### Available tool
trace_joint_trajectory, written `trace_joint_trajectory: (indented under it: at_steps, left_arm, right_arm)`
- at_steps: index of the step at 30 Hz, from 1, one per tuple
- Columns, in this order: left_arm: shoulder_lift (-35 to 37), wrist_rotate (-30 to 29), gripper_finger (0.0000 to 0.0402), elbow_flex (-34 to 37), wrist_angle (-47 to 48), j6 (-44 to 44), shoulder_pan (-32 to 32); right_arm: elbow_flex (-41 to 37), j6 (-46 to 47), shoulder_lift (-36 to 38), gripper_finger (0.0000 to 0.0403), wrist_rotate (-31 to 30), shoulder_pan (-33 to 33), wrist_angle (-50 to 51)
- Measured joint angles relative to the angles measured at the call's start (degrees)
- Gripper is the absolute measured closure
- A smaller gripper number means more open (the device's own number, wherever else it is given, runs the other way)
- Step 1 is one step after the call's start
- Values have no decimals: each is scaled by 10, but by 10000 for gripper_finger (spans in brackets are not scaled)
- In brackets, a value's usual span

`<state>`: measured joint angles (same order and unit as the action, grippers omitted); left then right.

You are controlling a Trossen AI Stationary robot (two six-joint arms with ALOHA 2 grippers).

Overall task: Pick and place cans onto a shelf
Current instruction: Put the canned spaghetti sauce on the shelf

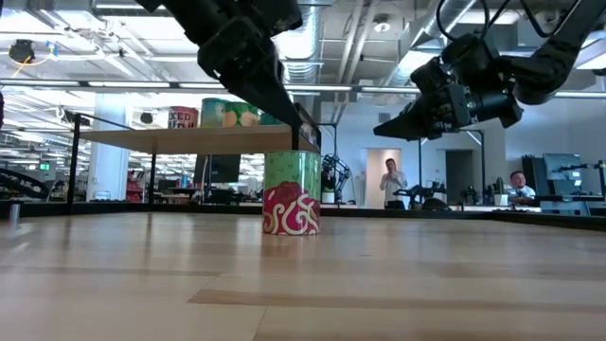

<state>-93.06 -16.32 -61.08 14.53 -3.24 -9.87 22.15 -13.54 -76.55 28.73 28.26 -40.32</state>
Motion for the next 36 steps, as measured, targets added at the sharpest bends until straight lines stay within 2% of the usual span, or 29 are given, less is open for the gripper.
trace_joint_trajectory:
  at_steps: [10,15,20,31,36]
  left_arm:
    - [0,-5,271,6,40,-3,3]
    - [0,21,271,5,40,-16,3]
    - [0,74,271,1,39,-14,2]
    - [-9,76,271,19,20,-20,2]
    - [-31,81,271,21,17,-55,6]
  right_arm:
    - [0,-5,0,386,0,0,-9]
    - [0,-14,0,390,0,1,-17]
    - [0,-15,0,385,0,0,-21]
    - [0,-17,0,388,-1,0,-23]
    - [1,-16,0,385,-1,0,-26]
